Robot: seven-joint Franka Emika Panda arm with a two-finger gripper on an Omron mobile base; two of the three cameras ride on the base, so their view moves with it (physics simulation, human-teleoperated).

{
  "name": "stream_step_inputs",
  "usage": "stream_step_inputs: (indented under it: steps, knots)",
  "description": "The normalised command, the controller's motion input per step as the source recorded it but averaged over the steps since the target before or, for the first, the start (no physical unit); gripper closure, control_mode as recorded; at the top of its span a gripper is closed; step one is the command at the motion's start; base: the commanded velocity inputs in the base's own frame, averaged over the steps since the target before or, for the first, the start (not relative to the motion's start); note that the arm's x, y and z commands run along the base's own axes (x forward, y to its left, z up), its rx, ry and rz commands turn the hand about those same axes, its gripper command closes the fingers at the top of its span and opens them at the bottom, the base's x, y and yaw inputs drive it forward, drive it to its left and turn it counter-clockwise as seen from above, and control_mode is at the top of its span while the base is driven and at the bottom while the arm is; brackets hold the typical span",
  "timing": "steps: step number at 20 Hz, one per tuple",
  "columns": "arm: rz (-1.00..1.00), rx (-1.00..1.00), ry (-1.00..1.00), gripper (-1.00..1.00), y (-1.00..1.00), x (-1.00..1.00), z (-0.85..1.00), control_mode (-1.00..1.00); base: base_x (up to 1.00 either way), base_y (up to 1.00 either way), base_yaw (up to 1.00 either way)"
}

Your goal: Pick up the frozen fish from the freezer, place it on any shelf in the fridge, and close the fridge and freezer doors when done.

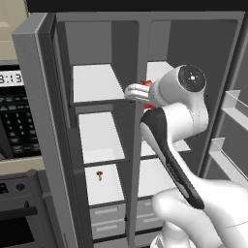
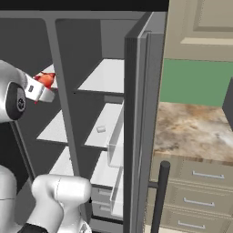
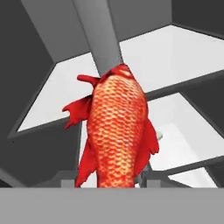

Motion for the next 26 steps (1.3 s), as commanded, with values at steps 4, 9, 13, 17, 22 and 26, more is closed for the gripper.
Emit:
stream_step_inputs:
  steps: [4,9,13,17,22,26]
  knots:
    - [0.0,0.0,-0.09,1.0,-1.0,-0.82,0.23,-1.0,0.0,0.0,0.0]
    - [0.0,0.0,0.02,1.0,-1.0,0.11,0.08,-1.0,0.0,0.0,0.0]
    - [0.0,0.0,0.12,1.0,-1.0,0.76,0.02,-1.0,0.0,0.0,0.0]
    - [0.0,0.0,0.15,1.0,-0.67,0.95,0.0,-1.0,0.0,0.0,0.0]
    - [0.02,0.0,0.13,1.0,-0.02,0.99,0.0,-1.0,0.0,0.0,0.0]
    - [0.05,0.0,0.09,1.0,0.0,0.86,-0.06,-1.0,0.0,0.0,0.0]
